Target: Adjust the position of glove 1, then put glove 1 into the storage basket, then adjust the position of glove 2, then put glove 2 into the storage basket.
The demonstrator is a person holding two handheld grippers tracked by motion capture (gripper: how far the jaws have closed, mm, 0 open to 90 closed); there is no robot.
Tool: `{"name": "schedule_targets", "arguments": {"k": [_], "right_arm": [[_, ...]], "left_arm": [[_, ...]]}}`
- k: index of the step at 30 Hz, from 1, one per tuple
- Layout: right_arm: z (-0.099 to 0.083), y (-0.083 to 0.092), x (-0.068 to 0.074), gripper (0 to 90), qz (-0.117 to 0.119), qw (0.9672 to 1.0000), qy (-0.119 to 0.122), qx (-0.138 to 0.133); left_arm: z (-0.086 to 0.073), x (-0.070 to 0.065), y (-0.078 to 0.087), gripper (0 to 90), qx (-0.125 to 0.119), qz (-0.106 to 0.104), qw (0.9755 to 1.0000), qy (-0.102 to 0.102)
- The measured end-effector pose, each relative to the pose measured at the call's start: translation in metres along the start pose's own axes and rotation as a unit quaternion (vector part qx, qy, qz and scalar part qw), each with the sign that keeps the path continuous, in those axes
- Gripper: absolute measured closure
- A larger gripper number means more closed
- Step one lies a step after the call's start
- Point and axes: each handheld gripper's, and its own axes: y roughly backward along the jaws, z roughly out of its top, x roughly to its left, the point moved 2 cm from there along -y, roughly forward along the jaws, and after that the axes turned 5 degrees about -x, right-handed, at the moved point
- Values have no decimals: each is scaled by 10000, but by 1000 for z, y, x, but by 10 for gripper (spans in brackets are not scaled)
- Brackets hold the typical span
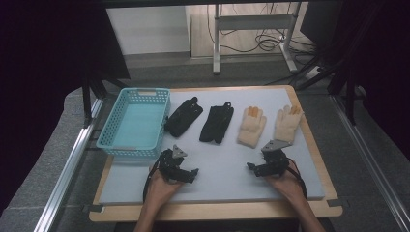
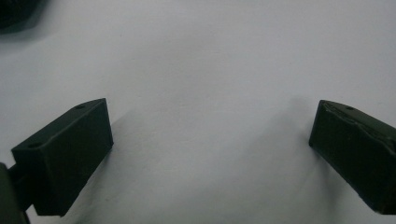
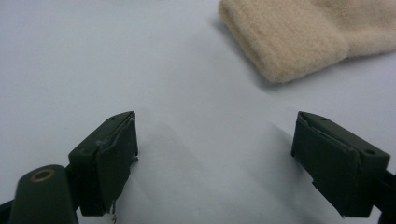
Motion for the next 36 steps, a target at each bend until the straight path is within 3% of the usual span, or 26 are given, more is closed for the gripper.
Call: {"name": "schedule_targets", "arguments": {"k": [36], "right_arm": [[0, 1, 1, 150, 22, 10000, 3, 0]], "left_arm": [[-1, 1, 0, 7, -33, -1, 10000, 38]]}}
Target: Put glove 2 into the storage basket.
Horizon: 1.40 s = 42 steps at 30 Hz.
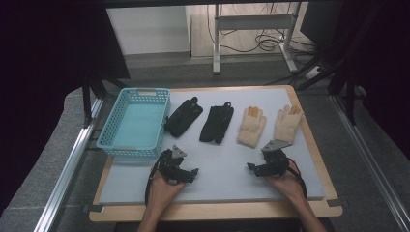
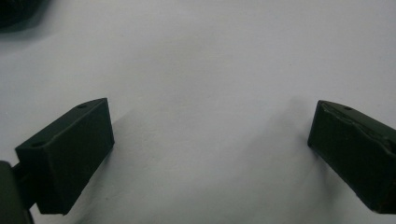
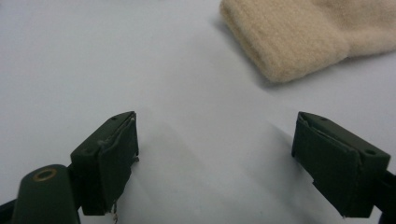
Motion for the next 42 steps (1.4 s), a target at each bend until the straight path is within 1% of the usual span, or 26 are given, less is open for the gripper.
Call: {"name": "schedule_targets", "arguments": {"k": [5, 9, 14, 16, 20, 22, 24, 27, 29, 30, 31, 32, 33, 34, 35, 36, 38, 39, 42], "right_arm": [[2, 0, 0, 172, 45, 10000, 25, 7], [9, 0, 1, 189, 92, 9999, 64, -2], [23, -2, 2, 215, 292, 9996, -45, -44], [32, -5, 3, 221, 296, 9995, -56, -50], [42, -7, 4, 222, 318, 9994, -82, -110], [51, -12, 5, 221, 299, 9995, -34, -120], [54, -14, 4, 221, 312, 9994, -31, -134], [63, -19, 3, 221, 384, 9991, -63, -164], [69, -23, 1, 222, 419, 9989, -86, -205], [76, -27, 0, 221, 421, 9988, -93, -226], [76, -27, 0, 221, 421, 9988, -93, -226], [79, -29, -1, 221, 422, 9988, -85, -231], [85, -34, -2, 227, 396, 9989, -20, -231], [85, -34, -2, 227, 396, 9989, -20, -231], [90, -40, -2, 249, 374, 9991, 29, -186], [90, -40, -2, 249, 374, 9991, 29, -186], [98, -48, -4, 295, 303, 9994, 92, -151], [98, -48, -4, 295, 303, 9994, 92, -151], [105, -57, -6, 354, 263, 9995, 104, -130]], "left_arm": [[0, 0, 0, 7, -2, -1, 10000, 4], [0, 0, 0, 11, -9, 1, 10000, 10], [0, 1, 1, 28, -52, 45, 10000, 57], [0, 1, 2, 27, -48, 94, 9999, 29], [-3, 3, 6, 22, -40, 136, 9999, -34], [-5, 5, 7, 17, -27, 137, 9999, -4], [-7, 7, 10, 15, -44, 146, 9999, 34], [-10, 10, 13, 15, -44, 158, 9998, 56], [-11, 11, 13, 14, -28, 141, 9998, 109], [-11, 11, 12, 10, -10, 114, 9999, 125], [-11, 11, 12, 9, -10, 114, 9999, 125], [-11, 11, 12, 9, -9, 111, 9999, 129], [-11, 11, 12, 9, -12, 110, 9999, 129], [-11, 11, 12, 9, -16, 108, 9999, 132], [-11, 12, 12, 9, -15, 106, 9999, 131], [-11, 12, 12, 9, -17, 107, 9999, 132], [-11, 12, 12, 9, -19, 105, 9999, 134], [-11, 12, 12, 9, -20, 106, 9999, 133], [-11, 12, 12, 9, -22, 105, 9999, 136]]}}
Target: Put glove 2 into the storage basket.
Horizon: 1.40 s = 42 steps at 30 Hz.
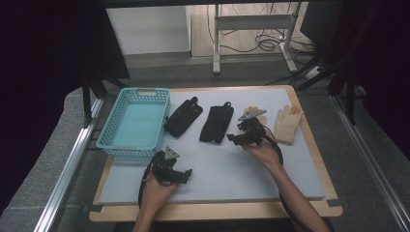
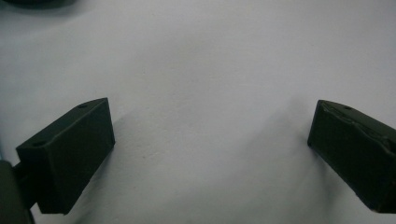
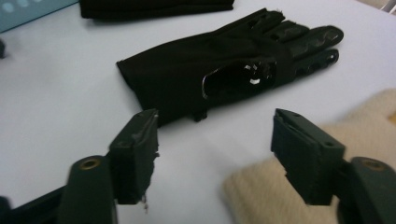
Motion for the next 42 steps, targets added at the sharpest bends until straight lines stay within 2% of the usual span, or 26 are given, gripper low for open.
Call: {"name": "schedule_targets", "arguments": {"k": [6, 10, 13, 16, 17, 20, 21, 22, 24, 25, 26, 27, 28, 29, 31, 32, 36, 39, 42], "right_arm": [[18, -25, -10, 479, -69, 9999, -40, 75], [25, -36, -13, 506, -68, 9999, -84, 122], [31, -47, -17, 494, -92, 9998, -126, 153], [34, -64, -19, 382, -269, 9992, -239, 200], [34, -64, -19, 382, -269, 9992, -239, 200], [36, -81, -23, 337, -377, 9981, -411, 273], [36, -81, -23, 337, -377, 9981, -411, 273], [35, -89, -24, 342, -418, 9975, -410, 384], [35, -93, -24, 346, -454, 9971, -363, 490], [33, -96, -24, 362, -484, 9965, -308, 606], [33, -99, -25, 414, -447, 9964, -337, 636], [32, -100, -25, 511, -335, 9962, -493, 630], [32, -100, -25, 511, -335, 9962, -493, 630], [32, -100, -25, 576, -296, 9962, -538, 625], [32, -100, -24, 767, -65, 9965, -575, 605], [32, -100, -23, 801, 16, 9964, -594, 609], [34, -99, -22, 823, 15, 9966, -503, 648], [37, -92, -20, 824, 15, 9971, -452, 610], [42, -78, -16, 824, 129, 9979, -407, 480]], "left_arm": [[0, 0, 0, 11, 12, 1, 10000, -16], [0, 0, 0, 11, 3, 2, 10000, -5], [0, 0, 0, 12, 1, 0, 10000, -6], [0, 0, 0, 11, 3, -1, 10000, -4], [0, 0, 0, 11, 3, -1, 10000, -4], [0, 0, 0, 11, -5, -4, 10000, 6], [0, 0, 0, 11, -7, -5, 10000, 9], [0, 0, 0, 11, -10, -5, 10000, 7], [0, 0, 0, 12, -10, -5, 10000, 7], [0, 0, 0, 11, -13, -6, 10000, 10], [0, 0, 0, 11, -12, -7, 10000, 8], [0, 0, 0, 11, -12, -7, 10000, 9], [0, 0, 0, 11, -13, -7, 10000, 9], [0, 0, 0, 11, -14, -5, 10000, 9], [0, 0, 0, 11, -13, -6, 10000, 11], [0, 0, 0, 11, -12, -7, 10000, 9], [0, 0, 0, 12, -9, -8, 10000, 12], [0, 0, 0, 12, -7, -9, 10000, 15], [0, 0, 0, 12, -6, -10, 10000, 11]]}}
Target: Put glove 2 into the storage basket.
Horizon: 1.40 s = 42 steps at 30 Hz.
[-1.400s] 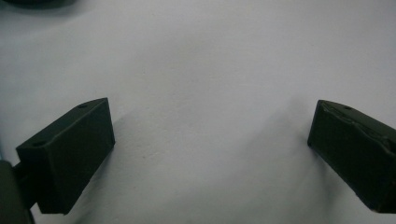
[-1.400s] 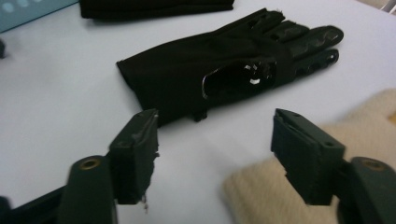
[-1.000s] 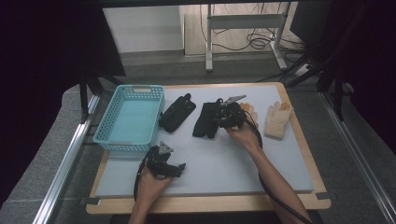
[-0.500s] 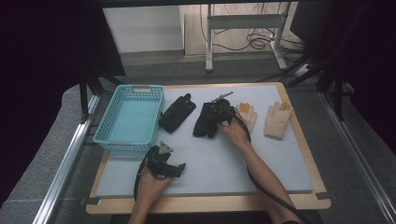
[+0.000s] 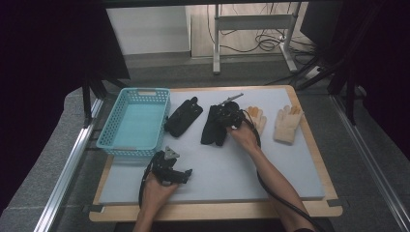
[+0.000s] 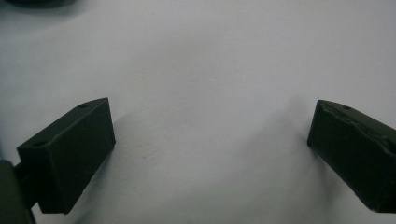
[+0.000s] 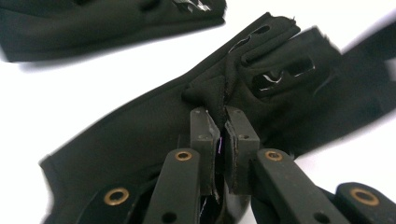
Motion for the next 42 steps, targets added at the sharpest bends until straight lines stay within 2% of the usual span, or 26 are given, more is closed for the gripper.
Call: {"name": "schedule_targets", "arguments": {"k": [5, 7, 8, 9, 11, 13, 16, 19, 20, 21, 23, 25, 26, 30, 34, 38, 42], "right_arm": [[6, 32, 15, 824, 268, 9993, 131, -222], [7, 47, 25, 823, 379, 9987, 197, -295], [5, 61, 35, 823, 537, 9978, 201, -344], [5, 61, 35, 823, 537, 9978, 201, -344], [-1, 73, 46, 822, 650, 9970, 276, -324], [-9, 82, 57, 821, 773, 9961, 318, -271], [-29, 90, 72, 819, 827, 9956, 413, -173], [-53, 89, 84, 815, 876, 9952, 422, -52], [-67, 85, 88, 793, 862, 9953, 451, 14], [-67, 85, 88, 793, 862, 9953, 451, 14], [-75, 82, 89, 663, 830, 9955, 459, -17], [-74, 86, 79, 612, 713, 9966, 383, -135], [-74, 86, 79, 612, 713, 9966, 383, -135], [-69, 92, 62, 618, 545, 9980, 246, -216], [-69, 92, 51, 625, 447, 9985, 205, -221], [-65, 89, 49, 620, 456, 9984, 217, -248], [-53, 78, 47, 619, 497, 9981, 223, -279]], "left_arm": [[0, 0, 0, 12, -2, 3, 10000, -6], [0, 0, 0, 12, -1, 5, 10000, -10], [0, 0, 0, 12, -3, 4, 10000, -9], [0, 0, 0, 12, -4, 0, 10000, -2], [0, 0, 0, 12, -6, 3, 10000, 2], [0, 0, 0, 12, 5, 6, 10000, -12], [0, 0, 0, 12, 1, 10, 10000, -6], [0, 0, 0, 12, -16, 15, 10000, 13], [0, 0, 0, 12, -11, 11, 10000, 8], [0, 0, 0, 12, -11, 11, 10000, 8], [0, 0, 0, 12, 3, 11, 10000, -10], [0, 0, 0, 12, 1, 11, 10000, -9], [0, 0, 0, 12, -1, 11, 10000, -7], [0, 0, 0, 12, 5, 9, 10000, -1], [0, 0, 0, 12, 5, 10, 10000, -1], [0, 0, 0, 12, 4, 9, 10000, 0], [0, 0, 0, 12, 4, 8, 10000, -2]]}}
